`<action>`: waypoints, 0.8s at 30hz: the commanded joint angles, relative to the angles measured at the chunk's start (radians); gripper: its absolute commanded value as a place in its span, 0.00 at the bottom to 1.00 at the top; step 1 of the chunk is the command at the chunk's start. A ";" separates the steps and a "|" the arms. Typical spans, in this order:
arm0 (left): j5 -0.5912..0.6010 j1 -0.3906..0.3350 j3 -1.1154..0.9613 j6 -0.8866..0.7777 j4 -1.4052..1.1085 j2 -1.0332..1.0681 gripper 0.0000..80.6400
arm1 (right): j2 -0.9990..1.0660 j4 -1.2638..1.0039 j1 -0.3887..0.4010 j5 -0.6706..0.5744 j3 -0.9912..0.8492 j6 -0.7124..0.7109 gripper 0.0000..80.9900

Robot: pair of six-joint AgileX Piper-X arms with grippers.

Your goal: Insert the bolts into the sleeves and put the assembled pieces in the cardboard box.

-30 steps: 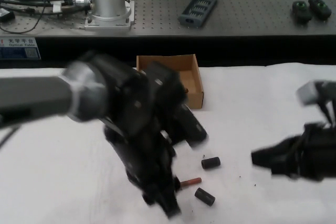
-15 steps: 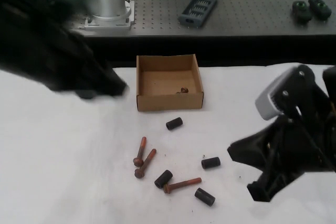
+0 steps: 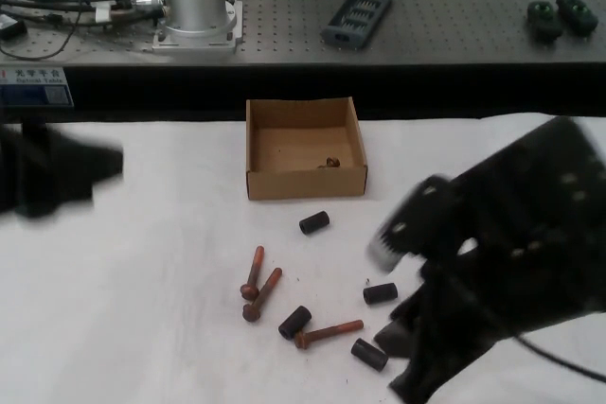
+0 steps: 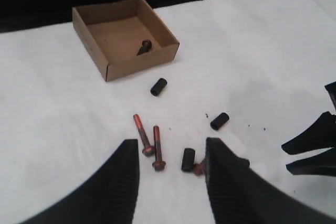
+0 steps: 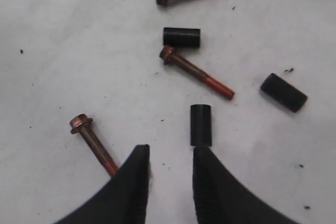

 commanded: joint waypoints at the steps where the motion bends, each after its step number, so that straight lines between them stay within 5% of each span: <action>1: -0.006 0.001 0.233 -0.042 -0.137 -0.068 0.37 | 0.029 0.007 0.025 0.002 -0.021 -0.025 0.28; 12: 0.005 0.001 0.392 0.065 -0.210 -0.062 0.37 | 0.203 0.063 0.170 0.018 -0.035 -0.113 0.28; 24: 0.112 0.001 0.392 0.065 -0.260 -0.062 0.37 | 0.235 0.061 0.198 0.030 -0.040 -0.215 0.28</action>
